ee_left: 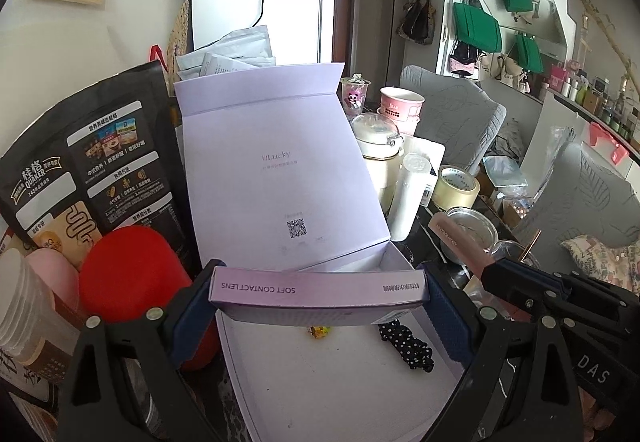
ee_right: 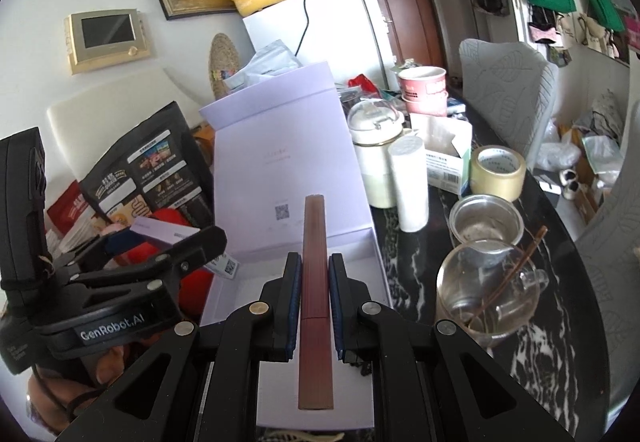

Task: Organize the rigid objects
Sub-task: 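Carry the nail file with the right gripper while the left carries the purple lens box over the white box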

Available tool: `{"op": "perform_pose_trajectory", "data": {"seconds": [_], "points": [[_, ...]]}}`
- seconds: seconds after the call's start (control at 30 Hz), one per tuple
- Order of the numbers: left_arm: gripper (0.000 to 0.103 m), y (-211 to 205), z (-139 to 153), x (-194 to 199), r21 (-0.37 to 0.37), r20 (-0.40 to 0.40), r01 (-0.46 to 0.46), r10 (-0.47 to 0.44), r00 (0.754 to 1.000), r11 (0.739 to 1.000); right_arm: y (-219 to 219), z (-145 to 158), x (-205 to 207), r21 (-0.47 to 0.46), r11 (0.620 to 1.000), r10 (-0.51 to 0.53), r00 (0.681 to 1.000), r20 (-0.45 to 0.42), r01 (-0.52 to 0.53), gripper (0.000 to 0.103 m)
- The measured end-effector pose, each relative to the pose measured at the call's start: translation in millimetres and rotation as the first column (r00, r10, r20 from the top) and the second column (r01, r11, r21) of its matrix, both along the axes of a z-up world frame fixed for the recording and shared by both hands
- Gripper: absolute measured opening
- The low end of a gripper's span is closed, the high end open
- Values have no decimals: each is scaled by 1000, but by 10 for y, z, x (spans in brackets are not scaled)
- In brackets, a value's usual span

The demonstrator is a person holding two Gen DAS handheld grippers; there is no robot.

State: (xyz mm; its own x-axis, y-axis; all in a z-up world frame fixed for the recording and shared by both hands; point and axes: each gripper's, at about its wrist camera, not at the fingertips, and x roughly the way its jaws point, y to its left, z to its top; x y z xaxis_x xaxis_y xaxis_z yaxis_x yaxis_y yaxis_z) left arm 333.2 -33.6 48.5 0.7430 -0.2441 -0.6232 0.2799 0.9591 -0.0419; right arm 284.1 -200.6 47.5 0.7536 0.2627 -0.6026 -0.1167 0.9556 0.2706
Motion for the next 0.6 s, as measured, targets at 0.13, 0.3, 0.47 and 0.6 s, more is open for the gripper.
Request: {"op": "perform_pose_trajectory", "data": {"seconds": [0.13,0.3,0.47,0.6], "points": [[96,-3,-78,125,22,-13,-1,1,1000,1000,-2,-99,137,1,1000,6,1000,-20,-6,14],[96,3,-174,235,41,-33,-7,9,999,999,26,-233,302,5,1000,17,999,-36,-17,14],[96,22,-275,350,66,-47,-28,31,998,997,45,-381,411,-10,1000,28,996,-81,-29,14],[96,36,-348,409,75,-65,-34,39,997,997,25,-488,486,-19,1000,17,994,-110,-19,14]]}}
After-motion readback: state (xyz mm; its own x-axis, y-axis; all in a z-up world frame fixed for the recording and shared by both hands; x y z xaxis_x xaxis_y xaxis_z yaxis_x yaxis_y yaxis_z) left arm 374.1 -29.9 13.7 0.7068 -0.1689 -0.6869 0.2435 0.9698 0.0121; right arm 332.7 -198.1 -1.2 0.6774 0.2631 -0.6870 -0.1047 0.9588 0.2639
